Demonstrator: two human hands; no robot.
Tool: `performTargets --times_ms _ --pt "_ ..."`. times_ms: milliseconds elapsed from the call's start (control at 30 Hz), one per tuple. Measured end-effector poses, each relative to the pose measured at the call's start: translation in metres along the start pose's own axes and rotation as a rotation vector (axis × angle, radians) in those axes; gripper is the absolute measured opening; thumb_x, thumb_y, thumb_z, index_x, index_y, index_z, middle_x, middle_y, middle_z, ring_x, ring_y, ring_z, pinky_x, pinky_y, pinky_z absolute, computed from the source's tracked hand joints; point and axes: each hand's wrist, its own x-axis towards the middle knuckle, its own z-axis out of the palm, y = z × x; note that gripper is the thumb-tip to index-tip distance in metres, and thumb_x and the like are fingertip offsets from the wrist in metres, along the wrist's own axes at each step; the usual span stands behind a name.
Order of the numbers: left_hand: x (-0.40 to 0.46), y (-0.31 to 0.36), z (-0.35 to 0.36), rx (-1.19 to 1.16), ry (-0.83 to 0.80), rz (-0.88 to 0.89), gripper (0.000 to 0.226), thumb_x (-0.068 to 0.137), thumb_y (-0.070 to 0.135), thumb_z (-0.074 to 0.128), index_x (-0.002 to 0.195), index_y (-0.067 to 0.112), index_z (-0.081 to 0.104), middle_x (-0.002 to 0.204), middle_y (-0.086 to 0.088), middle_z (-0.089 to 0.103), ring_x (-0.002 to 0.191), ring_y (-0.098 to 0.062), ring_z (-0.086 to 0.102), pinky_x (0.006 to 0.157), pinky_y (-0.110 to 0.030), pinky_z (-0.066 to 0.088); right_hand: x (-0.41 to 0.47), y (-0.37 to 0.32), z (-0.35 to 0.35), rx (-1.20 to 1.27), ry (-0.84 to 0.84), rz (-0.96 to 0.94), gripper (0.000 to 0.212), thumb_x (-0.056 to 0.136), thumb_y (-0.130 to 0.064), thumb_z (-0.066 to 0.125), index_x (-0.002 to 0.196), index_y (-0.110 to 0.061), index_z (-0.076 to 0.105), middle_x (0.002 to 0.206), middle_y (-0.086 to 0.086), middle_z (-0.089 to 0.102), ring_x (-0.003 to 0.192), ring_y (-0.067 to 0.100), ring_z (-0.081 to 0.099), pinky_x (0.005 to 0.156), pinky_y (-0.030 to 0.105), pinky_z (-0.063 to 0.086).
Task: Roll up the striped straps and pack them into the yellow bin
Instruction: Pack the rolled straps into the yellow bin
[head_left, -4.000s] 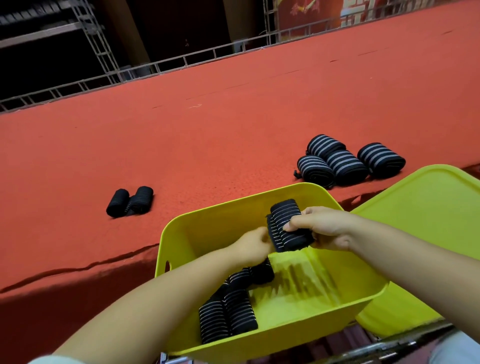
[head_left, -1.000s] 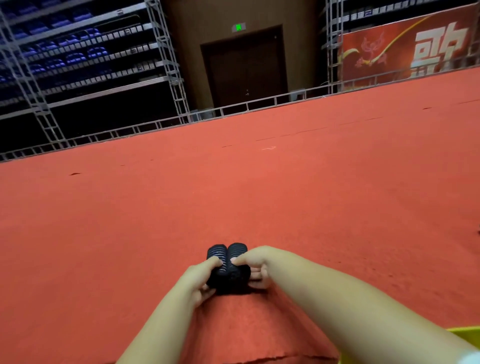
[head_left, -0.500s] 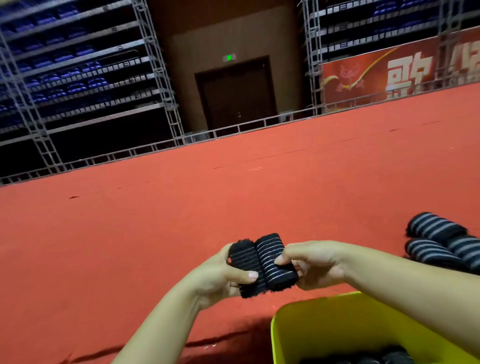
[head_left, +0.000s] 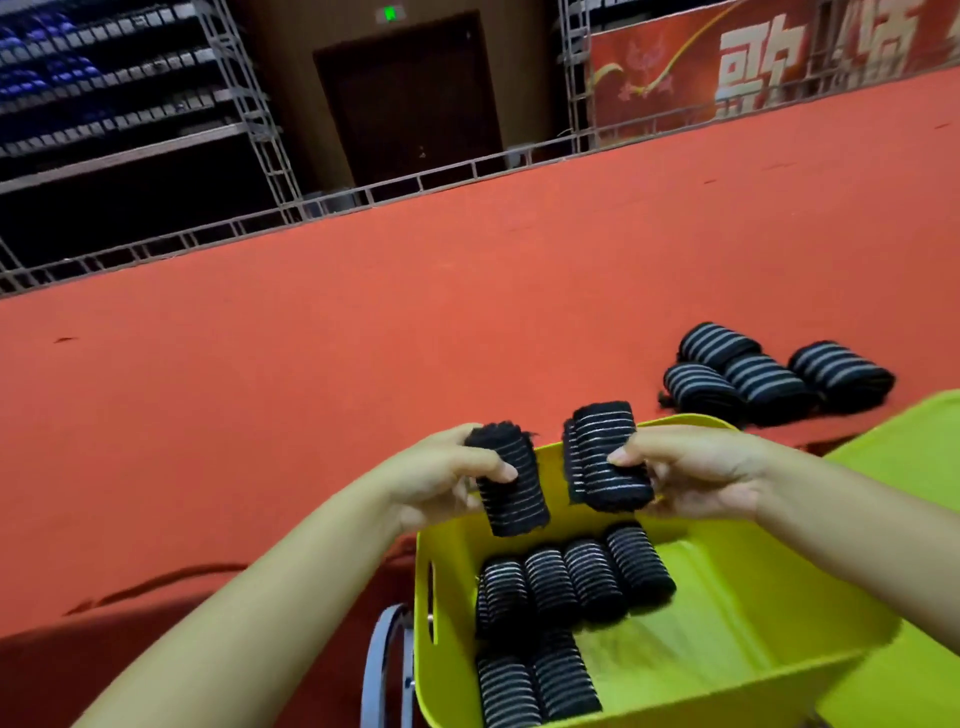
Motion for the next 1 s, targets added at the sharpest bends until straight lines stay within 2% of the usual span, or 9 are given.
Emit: performTargets --times_ms 33,100,167,233,333,467,633,833,1000 --pt "0.002 -0.004 0.003 0.013 -0.009 -0.032 0.032 0.065 0.001 0.068 0.091 0.013 0.054 0.084 -0.003 0.062 0.081 -0.017 0.062 0.073 -0.031 0.047 -0.005 0.002 -0.001 0.03 0.023 -0.014 0.006 0.087 -0.011 0.06 0.092 -0.01 0.062 0.086 0.011 0.065 0.076 0.023 0.062 0.088 0.044 0.05" --pt "0.007 -0.018 0.013 0.089 -0.04 -0.089 0.031 0.066 0.002 0.071 0.091 0.015 0.058 0.091 -0.004 0.064 0.094 -0.021 0.061 0.085 -0.034 0.043 -0.013 0.012 -0.005 0.131 0.02 0.009 0.013 0.086 -0.002 0.051 0.087 -0.011 0.059 0.084 0.01 0.065 0.078 0.022 0.059 0.08 0.038 0.046" --pt "0.015 -0.032 0.021 0.135 -0.043 -0.155 0.031 0.068 0.002 0.072 0.093 0.015 0.06 0.095 -0.004 0.066 0.099 -0.021 0.062 0.09 -0.035 0.046 -0.017 0.017 -0.006 0.187 -0.011 0.016 0.015 0.082 0.001 0.051 0.088 -0.01 0.06 0.087 0.011 0.067 0.083 0.025 0.06 0.086 0.04 0.045" --pt "0.022 -0.041 0.03 0.196 -0.065 -0.24 0.031 0.073 0.001 0.073 0.097 0.013 0.058 0.095 -0.005 0.066 0.093 -0.019 0.064 0.08 -0.031 0.052 -0.016 0.02 -0.009 0.198 -0.042 0.014 0.017 0.086 0.002 0.049 0.09 -0.008 0.061 0.09 0.012 0.068 0.087 0.026 0.061 0.092 0.042 0.045" --pt "0.033 -0.055 0.047 0.375 -0.117 -0.384 0.027 0.082 0.001 0.071 0.1 0.013 0.055 0.098 -0.007 0.061 0.087 -0.018 0.059 0.066 -0.024 0.051 -0.016 0.022 -0.01 0.156 -0.025 0.032 0.016 0.089 0.001 0.049 0.092 -0.01 0.06 0.093 0.011 0.064 0.085 0.022 0.06 0.084 0.037 0.049" --pt "0.047 -0.072 0.068 0.513 -0.148 -0.502 0.039 0.084 -0.001 0.068 0.114 0.013 0.047 0.102 -0.009 0.057 0.085 -0.019 0.058 0.072 -0.025 0.056 -0.015 0.026 -0.01 0.148 -0.034 0.045 0.015 0.089 0.0 0.05 0.094 -0.011 0.059 0.087 0.007 0.066 0.076 0.017 0.065 0.064 0.028 0.053" --pt "0.056 -0.094 0.081 0.539 -0.107 -0.551 0.048 0.083 -0.001 0.071 0.121 0.012 0.045 0.105 -0.004 0.054 0.103 -0.023 0.059 0.092 -0.032 0.053 -0.013 0.029 -0.01 0.133 -0.075 0.032 0.014 0.089 0.0 0.05 0.094 -0.011 0.058 0.086 0.006 0.066 0.078 0.019 0.065 0.071 0.031 0.053" --pt "0.054 -0.11 0.088 0.719 -0.066 -0.553 0.063 0.083 0.013 0.074 0.138 0.007 0.043 0.123 -0.008 0.051 0.103 -0.02 0.057 0.087 -0.027 0.054 -0.012 0.028 -0.007 0.162 -0.114 0.012 0.015 0.089 0.002 0.05 0.092 -0.011 0.057 0.084 0.007 0.065 0.074 0.017 0.064 0.067 0.029 0.055" --pt "0.056 -0.11 0.095 0.983 -0.093 -0.522 0.068 0.087 0.028 0.071 0.144 0.011 0.039 0.138 -0.01 0.049 0.12 -0.027 0.054 0.092 -0.03 0.051 -0.011 0.032 -0.009 0.173 -0.098 0.019 0.015 0.088 0.002 0.052 0.097 -0.009 0.056 0.087 0.009 0.064 0.077 0.02 0.064 0.067 0.029 0.054"
